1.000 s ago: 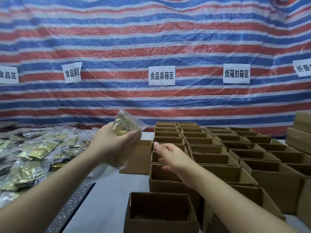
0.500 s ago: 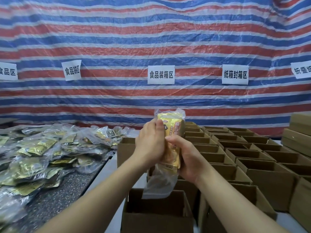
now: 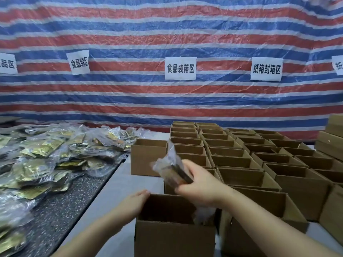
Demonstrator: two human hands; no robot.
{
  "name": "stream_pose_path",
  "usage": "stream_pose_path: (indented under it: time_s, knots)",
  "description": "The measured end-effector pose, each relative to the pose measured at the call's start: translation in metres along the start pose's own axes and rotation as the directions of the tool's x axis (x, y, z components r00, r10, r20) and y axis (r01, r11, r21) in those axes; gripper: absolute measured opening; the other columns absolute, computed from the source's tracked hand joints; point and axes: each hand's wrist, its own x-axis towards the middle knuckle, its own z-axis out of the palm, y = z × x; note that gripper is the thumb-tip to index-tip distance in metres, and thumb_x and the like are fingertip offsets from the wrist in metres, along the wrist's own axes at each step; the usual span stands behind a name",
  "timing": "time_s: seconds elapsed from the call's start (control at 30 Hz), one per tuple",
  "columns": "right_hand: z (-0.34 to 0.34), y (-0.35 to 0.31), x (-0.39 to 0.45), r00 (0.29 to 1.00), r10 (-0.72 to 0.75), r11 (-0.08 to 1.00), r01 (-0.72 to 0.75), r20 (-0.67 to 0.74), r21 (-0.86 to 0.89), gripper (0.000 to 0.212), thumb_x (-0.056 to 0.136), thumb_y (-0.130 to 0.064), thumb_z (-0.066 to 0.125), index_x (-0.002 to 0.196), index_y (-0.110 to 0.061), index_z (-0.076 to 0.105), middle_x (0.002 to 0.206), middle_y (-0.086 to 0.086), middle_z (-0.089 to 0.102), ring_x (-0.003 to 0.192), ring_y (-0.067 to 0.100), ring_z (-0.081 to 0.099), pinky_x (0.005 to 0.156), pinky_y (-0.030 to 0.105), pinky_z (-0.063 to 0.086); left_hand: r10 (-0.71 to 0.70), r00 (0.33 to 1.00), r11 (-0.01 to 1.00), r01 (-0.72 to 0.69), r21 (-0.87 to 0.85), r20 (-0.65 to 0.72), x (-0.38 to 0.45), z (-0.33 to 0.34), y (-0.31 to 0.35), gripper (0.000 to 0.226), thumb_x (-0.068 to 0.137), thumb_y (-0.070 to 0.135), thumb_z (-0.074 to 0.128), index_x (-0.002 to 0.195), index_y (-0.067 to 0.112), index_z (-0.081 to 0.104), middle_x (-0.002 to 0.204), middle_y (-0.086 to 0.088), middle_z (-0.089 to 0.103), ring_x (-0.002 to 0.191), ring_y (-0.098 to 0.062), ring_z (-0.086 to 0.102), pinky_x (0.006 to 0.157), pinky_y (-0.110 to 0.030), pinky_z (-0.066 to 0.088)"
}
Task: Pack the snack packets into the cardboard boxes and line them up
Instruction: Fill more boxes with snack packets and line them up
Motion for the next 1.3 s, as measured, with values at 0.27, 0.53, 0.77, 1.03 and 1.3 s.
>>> stream_pose_path:
  time_s: [0.27, 0.53, 0.77, 1.03, 1.3]
  knots:
    - [0.014, 0.008, 0.007, 0.819, 0.354, 0.922, -0.226, 0.45, -0.315, 0.028, 0.078, -0.036, 0.068, 0.104, -0.025, 0.062, 0.107, 0.004, 0.064, 0.107, 0.031, 0.062, 0.093, 0.041, 0.051, -0.048, 0.998, 0.975, 0.036, -0.219, -0.05, 0.0, 0.01, -0.002, 0.038, 0.106, 0.028, 0.039, 0.089, 0.008, 0.067, 0.092, -0.013, 0.067, 0.092, -0.024, 0.064, 0.088, -0.037, 0.049]
    - [0.07, 0.054, 0.041, 0.542, 0.58, 0.795, -0.216, 0.608, -0.566, 0.035, 0.104, -0.022, 0.051, 0.136, -0.01, 0.054, 0.141, 0.015, 0.055, 0.131, 0.033, 0.052, 0.114, 0.048, 0.036, -0.05, 0.992, 0.978, 0.026, -0.208, -0.115, 0.001, 0.019, -0.001, 0.034, 0.108, 0.036, 0.031, 0.084, 0.024, 0.053, 0.082, 0.0, 0.05, 0.073, -0.008, 0.049, 0.06, -0.019, 0.036]
    - [0.055, 0.028, 0.034, 0.526, 0.593, 0.802, -0.316, 0.61, -0.508, 0.056, 0.103, -0.04, 0.053, 0.15, -0.012, 0.042, 0.15, 0.01, 0.048, 0.137, 0.027, 0.047, 0.117, 0.047, 0.035, -0.027, 0.996, 0.994, 0.018, -0.106, -0.089, -0.006, 0.016, 0.003, 0.039, 0.108, 0.036, 0.029, 0.098, 0.014, 0.06, 0.097, -0.009, 0.059, 0.09, -0.016, 0.056, 0.066, -0.022, 0.04]
    - [0.036, 0.014, 0.025, 0.554, 0.611, 0.791, -0.396, 0.565, -0.467, 0.037, 0.103, -0.035, 0.053, 0.134, -0.017, 0.06, 0.125, 0.01, 0.064, 0.106, 0.018, 0.062, 0.088, 0.032, 0.051, 0.004, 0.997, 0.996, -0.011, -0.086, -0.075, -0.008, 0.018, 0.01, 0.037, 0.108, 0.034, 0.027, 0.091, 0.016, 0.055, 0.09, -0.008, 0.056, 0.082, -0.015, 0.054, 0.06, -0.021, 0.039]
    - [0.042, 0.014, 0.027, 0.494, 0.691, 0.722, -0.491, 0.528, -0.487, 0.048, 0.099, -0.063, 0.043, 0.107, -0.022, 0.068, 0.104, -0.002, 0.066, 0.096, 0.015, 0.062, 0.083, 0.031, 0.048, 0.037, 0.997, 0.999, -0.04, -0.035, -0.07, -0.011, 0.013, 0.01, 0.037, 0.108, 0.032, 0.028, 0.088, 0.014, 0.054, 0.086, -0.008, 0.054, 0.08, -0.016, 0.053, 0.066, -0.025, 0.04]
